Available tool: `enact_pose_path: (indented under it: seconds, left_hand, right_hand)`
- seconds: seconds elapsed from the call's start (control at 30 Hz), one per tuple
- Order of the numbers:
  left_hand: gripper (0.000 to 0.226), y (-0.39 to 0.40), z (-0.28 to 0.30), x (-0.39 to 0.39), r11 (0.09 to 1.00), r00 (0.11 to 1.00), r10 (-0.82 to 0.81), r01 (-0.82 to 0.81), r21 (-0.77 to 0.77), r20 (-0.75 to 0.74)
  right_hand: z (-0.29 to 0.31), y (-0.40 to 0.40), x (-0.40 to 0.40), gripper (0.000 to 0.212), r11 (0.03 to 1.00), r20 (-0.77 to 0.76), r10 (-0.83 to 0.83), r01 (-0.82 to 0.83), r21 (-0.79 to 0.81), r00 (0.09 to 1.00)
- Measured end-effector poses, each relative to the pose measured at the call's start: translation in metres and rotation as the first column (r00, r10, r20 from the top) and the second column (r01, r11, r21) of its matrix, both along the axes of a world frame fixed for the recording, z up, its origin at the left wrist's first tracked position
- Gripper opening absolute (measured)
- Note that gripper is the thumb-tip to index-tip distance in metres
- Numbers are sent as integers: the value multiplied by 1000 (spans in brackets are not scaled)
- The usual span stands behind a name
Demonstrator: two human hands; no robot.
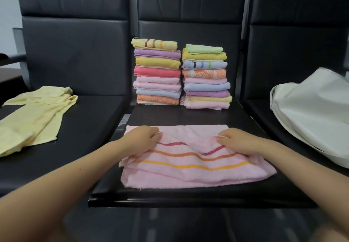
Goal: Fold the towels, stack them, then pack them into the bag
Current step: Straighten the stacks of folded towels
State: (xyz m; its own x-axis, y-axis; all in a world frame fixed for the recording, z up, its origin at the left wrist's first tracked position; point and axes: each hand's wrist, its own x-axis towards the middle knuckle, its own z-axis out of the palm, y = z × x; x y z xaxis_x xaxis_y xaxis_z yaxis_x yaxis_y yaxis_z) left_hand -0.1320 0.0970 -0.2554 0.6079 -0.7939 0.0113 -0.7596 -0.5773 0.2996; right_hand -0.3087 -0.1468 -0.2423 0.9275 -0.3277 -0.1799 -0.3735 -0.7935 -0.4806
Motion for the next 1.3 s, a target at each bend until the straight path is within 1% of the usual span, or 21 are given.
enact_pose_path:
  seconds: [0.07, 0.13, 0.2, 0.27, 0.37, 0.43, 0.5, 0.63, 0.73, 0.83, 0.97, 1.07, 1.13, 1.17, 1.27, 1.3]
  left_hand:
    - [37, 7, 1, -2, 999, 999, 9, -11, -31, -52]
    - [36, 13, 3, -2, 997, 993, 32, -40, -66, -117]
    - [34, 16, 5, -1, 994, 984, 48, -65, -93, -172]
    - [34, 17, 6, -1, 992, 981, 55, -76, -104, -186]
    - [33, 15, 5, -1, 992, 985, 51, -69, -106, -163]
    - [32, 13, 5, 1, 991, 987, 52, -70, -115, -153]
    - [32, 11, 5, 3, 989, 985, 57, -78, -126, -161]
    - [34, 9, 4, 10, 985, 980, 69, -97, -141, -188]
    - [33, 8, 9, 16, 985, 960, 84, -120, -122, -267]
    - [23, 14, 14, 25, 986, 932, 97, -137, -91, -350]
    - [14, 21, 13, 43, 972, 951, 162, -200, -124, -263]
    - [13, 16, 14, 54, 903, 944, 262, -313, -294, -201]
    - [12, 11, 11, 63, 863, 934, 325, -358, -357, -150]
    - [11, 8, 7, 68, 863, 929, 344, -370, -345, -134]
    - [10, 3, -10, 80, 900, 925, 362, -379, -216, -115]
    - [11, 2, -14, 81, 903, 924, 366, -382, -195, -112]
  right_hand:
    - [10, -5, -7, 29, 998, 36, -55, 53, 38, 998]
    - [19, -11, -8, 26, 989, 158, -141, 132, 63, 977]
    - [23, -15, -4, 25, 972, 276, -234, 221, 78, 932]
    - [21, -19, 6, 25, 956, 345, -292, 280, 86, 892]
    - [11, -28, 24, 29, 938, 388, -344, 332, 99, 855]
    - [5, -31, 37, 32, 925, 394, -377, 364, 110, 838]
    - [-1, -31, 49, 29, 916, 371, -396, 387, 102, 840]
    - [-15, -31, 65, 18, 902, 226, -424, 431, 19, 877]
    - [-23, -34, 71, 11, 903, 181, -411, 426, -50, 893]
    - [-28, -36, 74, 12, 913, 195, -391, 406, -42, 899]
    - [-31, -39, 74, 12, 918, 237, -383, 397, -11, 893]
    - [-32, -41, 73, 12, 920, 250, -379, 392, -4, 891]
    - [-33, -41, 74, 13, 920, 244, -378, 392, -8, 893]
    - [-33, -41, 74, 14, 918, 240, -382, 396, -9, 892]
    - [-32, -42, 75, 17, 915, 230, -389, 404, -20, 892]
    - [-32, -43, 75, 19, 915, 232, -384, 402, -33, 894]
